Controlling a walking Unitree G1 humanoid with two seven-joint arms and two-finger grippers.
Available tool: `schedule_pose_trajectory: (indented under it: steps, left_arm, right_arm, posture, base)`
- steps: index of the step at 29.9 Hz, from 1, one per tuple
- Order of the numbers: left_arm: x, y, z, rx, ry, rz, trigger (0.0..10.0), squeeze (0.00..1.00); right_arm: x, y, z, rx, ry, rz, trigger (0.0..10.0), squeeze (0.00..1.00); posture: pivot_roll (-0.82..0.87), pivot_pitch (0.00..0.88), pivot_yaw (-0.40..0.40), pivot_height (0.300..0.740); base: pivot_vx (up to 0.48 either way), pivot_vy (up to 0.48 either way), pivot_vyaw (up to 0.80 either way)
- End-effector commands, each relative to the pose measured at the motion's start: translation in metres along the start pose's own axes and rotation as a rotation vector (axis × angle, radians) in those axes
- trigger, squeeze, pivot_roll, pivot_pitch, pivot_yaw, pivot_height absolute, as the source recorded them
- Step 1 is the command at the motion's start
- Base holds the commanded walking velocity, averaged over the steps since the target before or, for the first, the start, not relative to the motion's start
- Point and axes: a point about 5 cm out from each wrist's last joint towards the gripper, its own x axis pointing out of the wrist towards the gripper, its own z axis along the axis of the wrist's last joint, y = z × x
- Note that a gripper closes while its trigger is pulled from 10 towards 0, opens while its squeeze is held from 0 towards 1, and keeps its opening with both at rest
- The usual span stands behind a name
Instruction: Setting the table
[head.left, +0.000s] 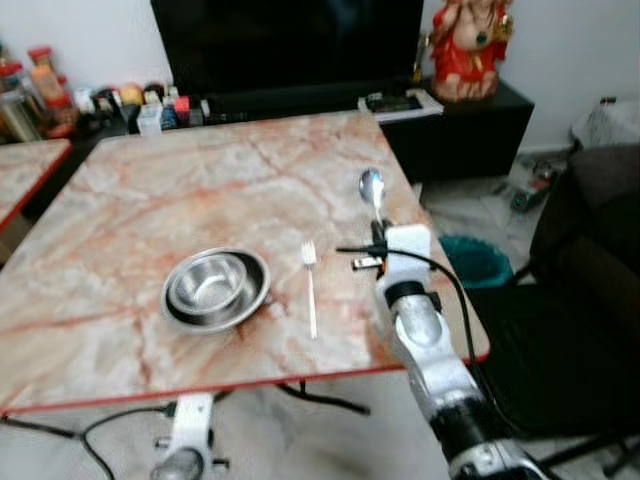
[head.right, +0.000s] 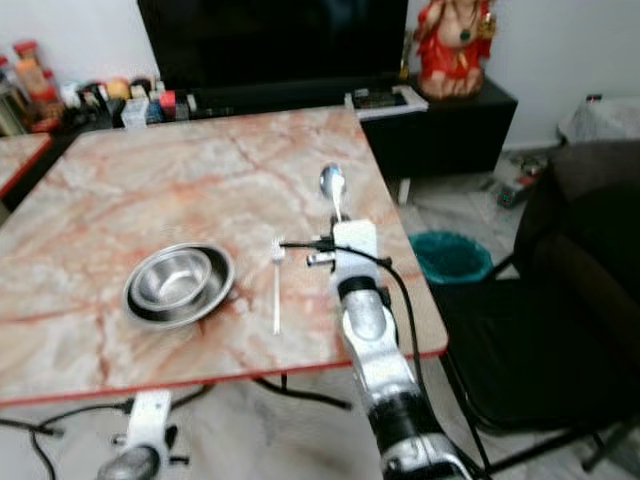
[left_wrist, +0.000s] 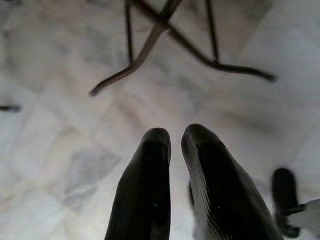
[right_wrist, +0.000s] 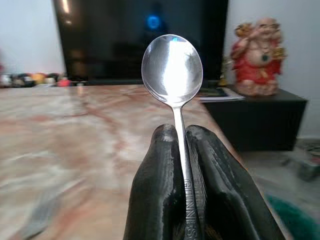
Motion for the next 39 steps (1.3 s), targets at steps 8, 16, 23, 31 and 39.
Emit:
schedule_pose_trajectory:
  steps: [8, 16, 23, 31, 39]
  left_arm:
    - [0.0, 0.014, 0.001, 0.009, -0.006, 0.037, 10.0, 0.0]
    - [-0.001, 0.016, 0.0, 0.011, 0.003, 0.039, 10.0, 0.0]
    - [-0.002, 0.018, -0.01, 0.03, 0.057, 0.035, 10.0, 0.0]
    - [-0.01, 0.025, -0.033, 0.06, 0.135, 0.034, 10.0, 0.0]
    - [-0.014, 0.032, -0.044, 0.05, 0.159, 0.051, 10.0, 0.0]
  right_arm:
    - [0.0, 0.014, -0.004, 0.024, 0.044, 0.028, 10.0, 0.0]
    - [0.002, 0.016, -0.017, 0.026, 0.135, 0.023, 10.0, 0.0]
    - [0.004, 0.016, -0.019, 0.037, 0.157, 0.012, 10.0, 0.0]
    - [0.007, 0.016, -0.02, 0.033, 0.169, 0.01, 10.0, 0.0]
    - [0.012, 0.019, -0.025, 0.089, 0.231, 0.011, 10.0, 0.0]
  posture:
    - [-0.06, 0.0, 0.049, 0.74]
    - [-0.05, 0.0, 0.051, 0.74]
    - [-0.05, 0.0, 0.051, 0.74]
    - [-0.05, 0.0, 0.046, 0.74]
    - [-0.03, 0.0, 0.052, 0.74]
  base:
    - [0.0, 0.0, 0.0]
    - [0.0, 0.0, 0.0]
    - [0.0, 0.0, 0.0]
    - [0.0, 0.0, 0.0]
    - [0.0, 0.0, 0.0]
